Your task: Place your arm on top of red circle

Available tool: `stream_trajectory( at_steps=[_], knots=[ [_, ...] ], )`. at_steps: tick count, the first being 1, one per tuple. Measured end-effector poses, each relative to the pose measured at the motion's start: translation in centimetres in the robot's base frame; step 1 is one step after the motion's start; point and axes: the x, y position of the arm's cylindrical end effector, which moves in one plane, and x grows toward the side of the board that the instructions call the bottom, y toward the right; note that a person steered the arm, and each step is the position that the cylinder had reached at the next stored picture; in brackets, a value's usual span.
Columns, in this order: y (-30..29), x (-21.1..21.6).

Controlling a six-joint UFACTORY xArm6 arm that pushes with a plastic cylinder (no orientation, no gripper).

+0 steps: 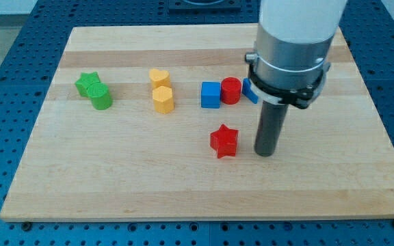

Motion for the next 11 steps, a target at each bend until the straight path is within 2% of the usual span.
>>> stream_trajectory(
  at_steps=[1,2,3,4,5,7,11],
  knots=[
    [5.8,-1.9],
    [7.1,-9.7],
    [3.6,-17.6],
    [-1.2,-19.7],
    [-1.6,-19.7],
    [-3.0,-16.9],
    [-4.1,-15.8]
  ],
)
